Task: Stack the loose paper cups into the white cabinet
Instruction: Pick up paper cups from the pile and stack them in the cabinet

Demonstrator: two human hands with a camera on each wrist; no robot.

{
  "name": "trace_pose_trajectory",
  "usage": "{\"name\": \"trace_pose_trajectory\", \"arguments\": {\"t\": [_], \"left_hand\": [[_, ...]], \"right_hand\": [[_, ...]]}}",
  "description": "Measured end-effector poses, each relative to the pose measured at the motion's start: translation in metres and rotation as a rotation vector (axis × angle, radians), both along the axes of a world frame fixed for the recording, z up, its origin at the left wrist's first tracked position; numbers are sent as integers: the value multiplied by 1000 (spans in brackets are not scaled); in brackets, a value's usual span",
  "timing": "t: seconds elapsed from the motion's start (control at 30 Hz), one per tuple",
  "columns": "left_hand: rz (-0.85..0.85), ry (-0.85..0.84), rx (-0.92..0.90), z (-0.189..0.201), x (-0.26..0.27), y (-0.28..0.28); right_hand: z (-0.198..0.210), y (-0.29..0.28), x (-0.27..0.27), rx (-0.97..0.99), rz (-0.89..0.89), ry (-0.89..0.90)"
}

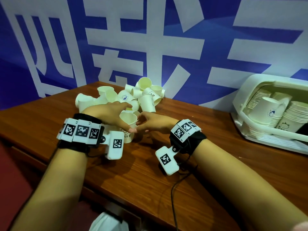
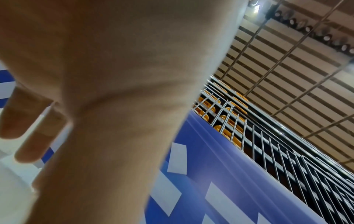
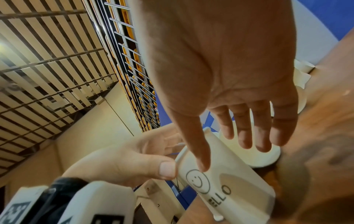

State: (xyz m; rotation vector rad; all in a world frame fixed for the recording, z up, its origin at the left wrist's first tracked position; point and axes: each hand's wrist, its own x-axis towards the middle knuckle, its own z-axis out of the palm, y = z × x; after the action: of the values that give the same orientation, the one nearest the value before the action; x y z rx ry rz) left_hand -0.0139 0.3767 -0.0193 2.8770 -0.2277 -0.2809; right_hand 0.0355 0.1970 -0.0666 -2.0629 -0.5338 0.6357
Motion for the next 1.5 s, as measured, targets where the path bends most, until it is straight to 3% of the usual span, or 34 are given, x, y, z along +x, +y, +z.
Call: {"name": "trace_pose_trajectory", "arguments": {"t": [0.27, 0.5, 0.67, 0.77, 0.97, 1.1, 1.33, 1.43, 1.5], "left_hand": [[38, -33, 57, -15, 10, -3], [22, -127, 19, -13, 9, -17], [10, -181, -304, 2, 17, -36], [23, -223, -572, 10, 29, -61], [-22, -163, -1059, 18, 55, -141], [-59, -107, -1258, 21, 66, -209], [-204, 9, -1394, 25, 82, -299], [-323, 14, -1352, 27, 85, -324], [-418, -62, -1233, 28, 86, -339]], "right_hand": [[-17, 11, -1, -140, 44, -25], [-21, 1, -1, -68, 42, -34], [0, -43, -1, 178, -70, 90], [20, -80, -3, 328, -185, 75], [44, -150, -11, 650, -494, 119], [60, -196, -15, 866, -585, 149], [82, -269, -20, 759, -876, -200], [88, -298, -25, 742, -861, -324], [88, -314, -27, 718, -856, -410]]}}
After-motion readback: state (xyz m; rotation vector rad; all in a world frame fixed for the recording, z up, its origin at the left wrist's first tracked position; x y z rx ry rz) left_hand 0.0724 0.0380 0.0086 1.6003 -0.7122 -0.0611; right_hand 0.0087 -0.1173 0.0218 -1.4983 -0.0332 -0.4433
